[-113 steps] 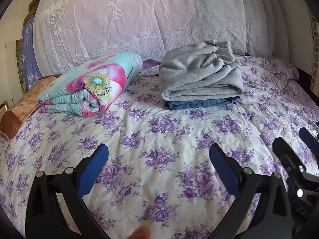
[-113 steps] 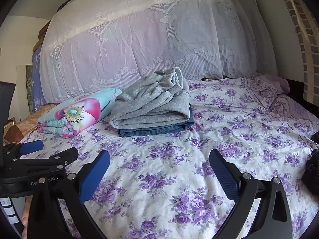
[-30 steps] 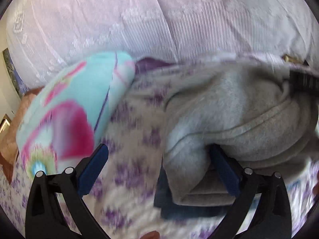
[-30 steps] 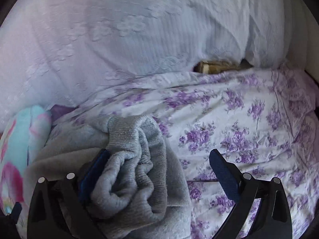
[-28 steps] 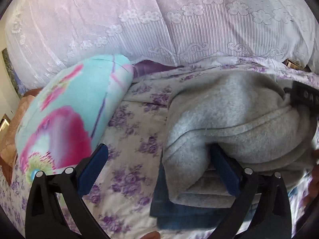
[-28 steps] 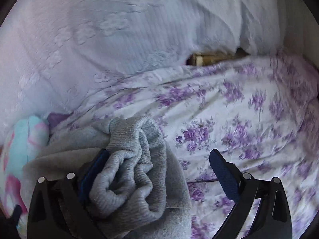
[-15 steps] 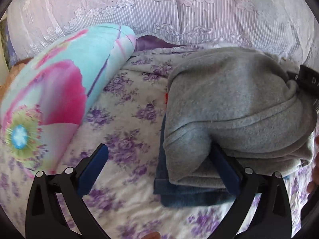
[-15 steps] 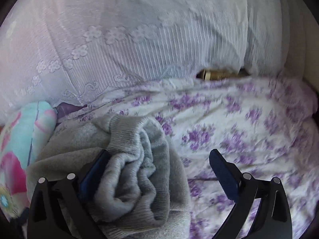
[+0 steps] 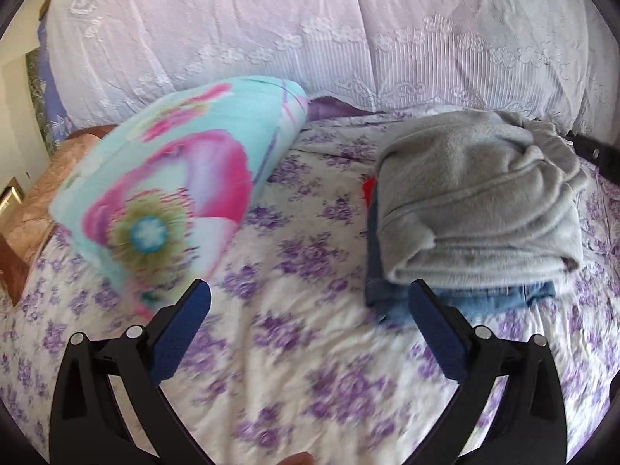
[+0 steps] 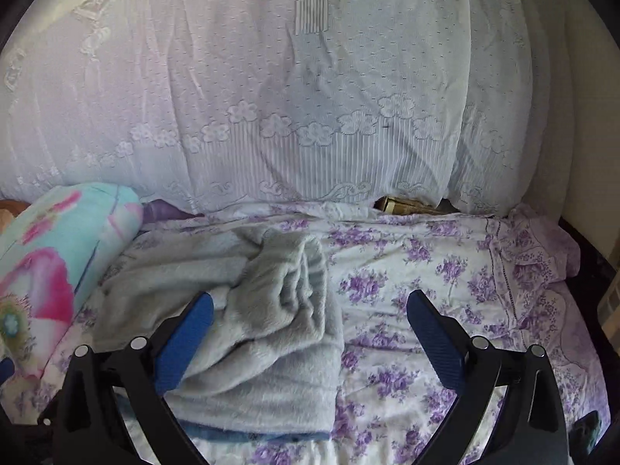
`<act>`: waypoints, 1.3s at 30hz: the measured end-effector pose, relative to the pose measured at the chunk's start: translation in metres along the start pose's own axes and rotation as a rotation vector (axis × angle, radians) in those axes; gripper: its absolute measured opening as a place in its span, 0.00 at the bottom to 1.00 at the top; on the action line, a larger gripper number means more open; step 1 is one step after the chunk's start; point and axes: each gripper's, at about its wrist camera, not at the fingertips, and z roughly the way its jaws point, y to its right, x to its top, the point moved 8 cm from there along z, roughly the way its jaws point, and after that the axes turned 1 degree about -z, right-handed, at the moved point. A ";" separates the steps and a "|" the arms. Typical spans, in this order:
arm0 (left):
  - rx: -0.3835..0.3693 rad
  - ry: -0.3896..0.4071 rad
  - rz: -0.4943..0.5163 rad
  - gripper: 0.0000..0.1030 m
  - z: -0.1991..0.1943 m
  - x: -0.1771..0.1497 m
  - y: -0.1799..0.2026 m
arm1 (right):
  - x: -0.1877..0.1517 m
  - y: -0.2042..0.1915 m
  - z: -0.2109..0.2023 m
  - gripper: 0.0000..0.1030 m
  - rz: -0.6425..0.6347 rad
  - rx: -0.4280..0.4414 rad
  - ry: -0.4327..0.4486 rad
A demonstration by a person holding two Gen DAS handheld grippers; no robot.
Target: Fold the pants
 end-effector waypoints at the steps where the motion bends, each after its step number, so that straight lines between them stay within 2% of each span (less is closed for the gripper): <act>1: 0.007 0.008 0.006 0.96 -0.006 -0.004 -0.004 | -0.010 -0.004 0.004 0.97 -0.025 0.006 -0.059; 3: 0.018 0.024 0.022 0.96 -0.020 -0.012 -0.011 | -0.033 -0.010 0.016 0.97 -0.093 -0.024 -0.201; 4: 0.025 0.033 0.034 0.96 -0.028 -0.017 -0.014 | -0.042 -0.009 0.019 0.97 -0.122 -0.055 -0.237; 5: 0.027 0.040 0.041 0.96 -0.036 -0.021 -0.017 | -0.046 -0.009 0.015 0.97 -0.143 -0.088 -0.225; 7: 0.024 0.050 0.051 0.96 -0.050 -0.028 -0.019 | -0.047 -0.009 -0.004 0.97 -0.132 -0.079 -0.147; 12: 0.006 0.125 0.059 0.96 -0.100 -0.052 -0.034 | -0.071 -0.006 -0.082 0.97 0.033 0.163 -0.031; 16: -0.014 0.180 0.055 0.96 -0.138 -0.081 -0.039 | -0.114 -0.003 -0.140 0.97 0.112 0.309 0.015; 21: -0.024 0.243 0.061 0.96 -0.180 -0.120 -0.035 | -0.161 0.005 -0.195 0.97 0.207 0.352 0.053; 25: -0.043 0.276 0.072 0.96 -0.200 -0.137 -0.028 | -0.176 0.009 -0.236 0.97 0.213 0.322 0.178; 28: -0.051 0.278 0.082 0.96 -0.201 -0.136 -0.018 | -0.174 0.002 -0.250 0.97 0.186 0.313 0.221; 33: -0.051 0.249 0.069 0.96 -0.177 -0.123 -0.006 | -0.164 -0.013 -0.244 0.97 0.128 0.266 0.252; 35: -0.047 0.239 0.047 0.96 -0.160 -0.123 -0.009 | -0.177 -0.012 -0.239 0.97 0.163 0.263 0.303; 37: -0.056 0.229 0.007 0.96 -0.144 -0.129 -0.014 | -0.191 -0.013 -0.230 0.97 0.172 0.286 0.316; 39: -0.071 0.218 -0.045 0.96 -0.125 -0.140 -0.024 | -0.202 -0.012 -0.218 0.97 0.160 0.258 0.316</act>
